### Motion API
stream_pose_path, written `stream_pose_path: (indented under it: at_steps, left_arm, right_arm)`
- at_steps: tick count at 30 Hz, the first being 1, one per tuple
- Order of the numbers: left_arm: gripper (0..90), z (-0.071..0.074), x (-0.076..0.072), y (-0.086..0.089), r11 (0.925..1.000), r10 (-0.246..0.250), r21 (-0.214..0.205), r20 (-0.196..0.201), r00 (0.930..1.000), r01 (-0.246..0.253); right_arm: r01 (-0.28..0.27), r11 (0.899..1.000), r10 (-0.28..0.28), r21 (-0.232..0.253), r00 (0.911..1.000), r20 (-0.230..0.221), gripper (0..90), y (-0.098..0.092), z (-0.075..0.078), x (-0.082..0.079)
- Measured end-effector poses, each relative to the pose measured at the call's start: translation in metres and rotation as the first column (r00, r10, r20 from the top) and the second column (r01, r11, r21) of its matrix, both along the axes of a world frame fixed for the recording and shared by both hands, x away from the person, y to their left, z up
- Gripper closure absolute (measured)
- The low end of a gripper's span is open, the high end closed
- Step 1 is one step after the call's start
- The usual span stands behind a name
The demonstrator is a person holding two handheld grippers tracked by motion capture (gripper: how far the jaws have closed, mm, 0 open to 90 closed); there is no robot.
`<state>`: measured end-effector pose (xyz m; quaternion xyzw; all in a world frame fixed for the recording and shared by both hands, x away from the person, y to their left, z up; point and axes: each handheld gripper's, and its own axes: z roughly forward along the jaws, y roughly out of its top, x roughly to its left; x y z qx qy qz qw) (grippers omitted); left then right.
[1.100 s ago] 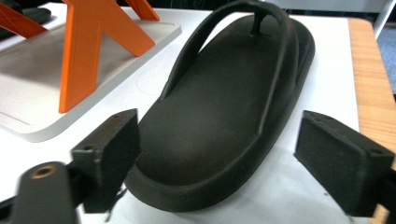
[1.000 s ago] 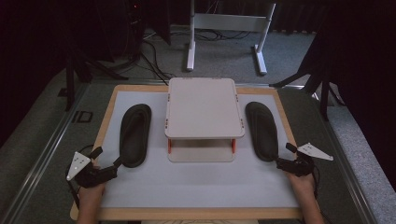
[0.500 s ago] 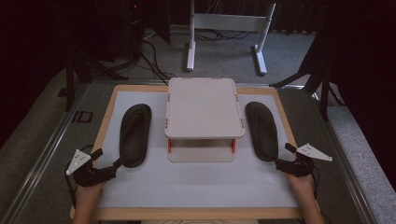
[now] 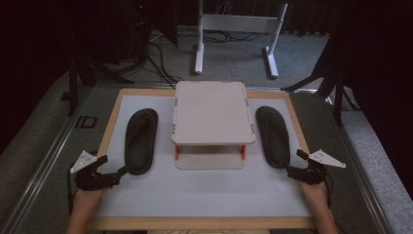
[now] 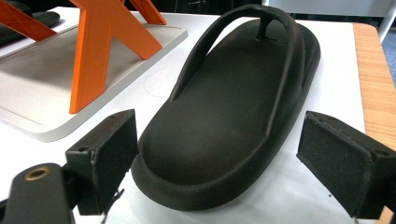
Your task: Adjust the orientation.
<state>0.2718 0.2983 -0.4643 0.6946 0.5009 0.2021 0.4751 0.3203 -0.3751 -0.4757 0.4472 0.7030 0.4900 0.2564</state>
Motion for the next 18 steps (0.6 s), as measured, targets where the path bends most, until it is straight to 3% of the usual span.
stream_pose_path:
  at_steps: [6, 9, 18]
  left_arm:
    - [2.5, 0.013, 0.007, 0.000, 0.9983, -0.011, 0.056, -0.059, 0.9982, 0.014]
    - [2.4, 0.019, 0.010, 0.000, 0.9972, -0.033, 0.064, -0.086, 0.9958, 0.038]
    - [2.4, 0.036, 0.017, 0.000, 0.9844, -0.074, 0.144, -0.184, 0.9802, 0.101]
  right_arm:
    - [-0.024, 1.000, 0.024, -0.005, 0.9996, -0.013, 12.5, 0.001, 0.000, 0.000]
    - [-0.028, 1.000, 0.028, -0.013, 0.9995, -0.014, 12.5, 0.002, 0.000, -0.001]
    - [-0.041, 0.999, 0.041, -0.011, 0.9990, -0.021, 12.8, 0.003, 0.000, -0.001]
